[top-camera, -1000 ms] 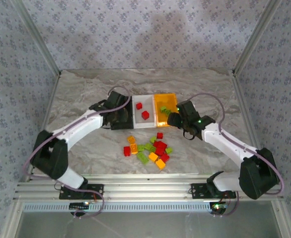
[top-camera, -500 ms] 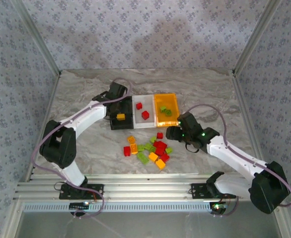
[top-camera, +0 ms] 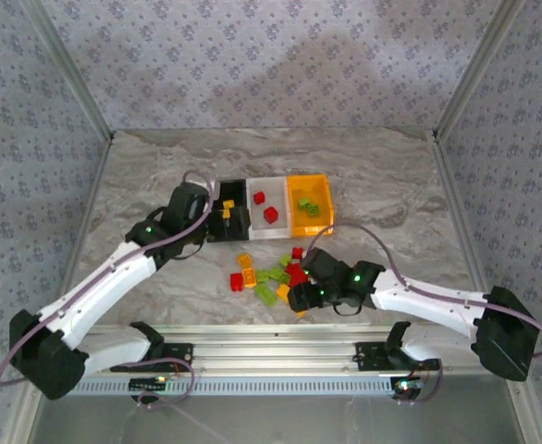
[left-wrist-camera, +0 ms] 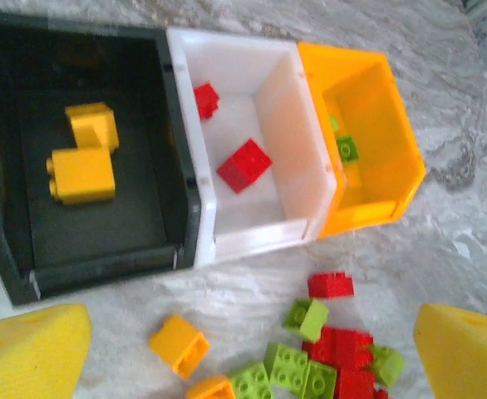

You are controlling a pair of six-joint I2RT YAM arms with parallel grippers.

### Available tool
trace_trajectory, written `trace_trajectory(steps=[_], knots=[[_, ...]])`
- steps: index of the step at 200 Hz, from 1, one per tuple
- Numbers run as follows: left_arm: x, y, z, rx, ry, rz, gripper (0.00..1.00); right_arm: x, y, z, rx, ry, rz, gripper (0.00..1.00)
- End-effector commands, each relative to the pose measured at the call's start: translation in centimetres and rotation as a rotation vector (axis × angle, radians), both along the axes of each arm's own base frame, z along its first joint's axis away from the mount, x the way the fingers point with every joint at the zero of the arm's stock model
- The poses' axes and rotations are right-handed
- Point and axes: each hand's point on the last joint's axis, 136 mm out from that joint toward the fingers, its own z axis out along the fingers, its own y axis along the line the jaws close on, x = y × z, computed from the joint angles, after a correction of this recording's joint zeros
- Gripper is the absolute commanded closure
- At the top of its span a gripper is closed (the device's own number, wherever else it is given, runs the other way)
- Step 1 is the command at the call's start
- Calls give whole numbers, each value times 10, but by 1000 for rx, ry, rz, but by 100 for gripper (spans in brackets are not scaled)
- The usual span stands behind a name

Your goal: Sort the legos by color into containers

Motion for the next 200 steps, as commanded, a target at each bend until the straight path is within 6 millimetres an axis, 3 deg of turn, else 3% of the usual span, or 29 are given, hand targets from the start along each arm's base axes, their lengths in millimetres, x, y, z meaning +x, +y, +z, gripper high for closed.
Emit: trace_trajectory(steps=[1, 48, 115, 145, 176, 200], knots=[[-22, 14, -12, -25, 54, 37, 1, -15, -4, -15, -78, 43, 25, 27], [-41, 31, -29, -21, 84, 81, 1, -8, 5, -28, -131, 13, 29, 34], [-46, 41, -37, 5, 90, 102, 0, -6, 13, -39, -205, 10, 54, 43], [-45, 42, -38, 11, 89, 106, 0, -11, 20, -39, -196, 19, 75, 57], [-45, 42, -36, 16, 81, 100, 0, -18, 24, -30, -151, 33, 102, 68], [-46, 46, -35, 26, 69, 107, 0, -22, 32, -4, -80, 27, 136, 71]])
